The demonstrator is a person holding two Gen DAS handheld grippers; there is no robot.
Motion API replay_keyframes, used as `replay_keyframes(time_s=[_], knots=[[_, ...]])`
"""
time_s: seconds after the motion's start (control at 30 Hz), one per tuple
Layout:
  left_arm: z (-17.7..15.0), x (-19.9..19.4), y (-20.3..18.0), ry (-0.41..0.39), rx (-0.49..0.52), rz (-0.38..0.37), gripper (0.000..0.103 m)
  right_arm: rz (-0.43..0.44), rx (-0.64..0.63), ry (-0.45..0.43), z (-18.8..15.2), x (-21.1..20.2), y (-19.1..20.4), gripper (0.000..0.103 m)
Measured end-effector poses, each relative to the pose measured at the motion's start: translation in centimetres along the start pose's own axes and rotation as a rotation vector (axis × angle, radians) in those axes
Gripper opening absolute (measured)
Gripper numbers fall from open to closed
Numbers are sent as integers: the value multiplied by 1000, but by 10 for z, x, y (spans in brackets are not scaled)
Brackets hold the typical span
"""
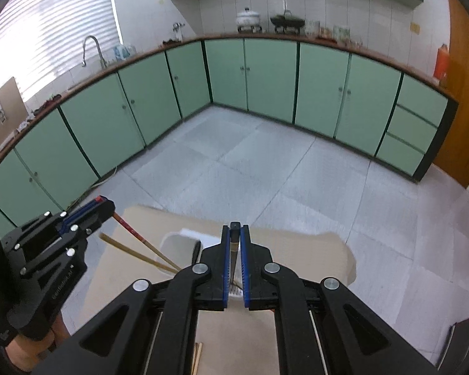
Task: Organize utensils
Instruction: 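Open both tools to release the chopsticks into the holder, then withdraw both open tools back to the remaining chopsticks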
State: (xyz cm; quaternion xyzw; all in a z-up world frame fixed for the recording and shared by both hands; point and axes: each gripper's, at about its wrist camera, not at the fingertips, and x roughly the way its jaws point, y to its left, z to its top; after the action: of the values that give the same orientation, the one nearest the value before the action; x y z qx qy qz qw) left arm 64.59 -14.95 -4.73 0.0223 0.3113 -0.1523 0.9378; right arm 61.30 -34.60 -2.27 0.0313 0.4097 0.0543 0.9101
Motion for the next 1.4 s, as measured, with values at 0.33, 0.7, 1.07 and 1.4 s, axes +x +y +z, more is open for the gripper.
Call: replay_keyframes(time_s=[0.33,0.7,1.07,1.4], knots=[[-4,-46,20,-8,-12,39,54,6,-11,-92,-16,-51,-2,29],[-137,-161,19,-97,27,57,68,-1,-44,-331,-195,-136,26,36],[-328,-167,-15,-8,1,16,67,-11,-31,-140,-417,-62,71,36],[-393,-160,-24,45,-34,2,67,1,-74,-108,-445,-42,86,36]])
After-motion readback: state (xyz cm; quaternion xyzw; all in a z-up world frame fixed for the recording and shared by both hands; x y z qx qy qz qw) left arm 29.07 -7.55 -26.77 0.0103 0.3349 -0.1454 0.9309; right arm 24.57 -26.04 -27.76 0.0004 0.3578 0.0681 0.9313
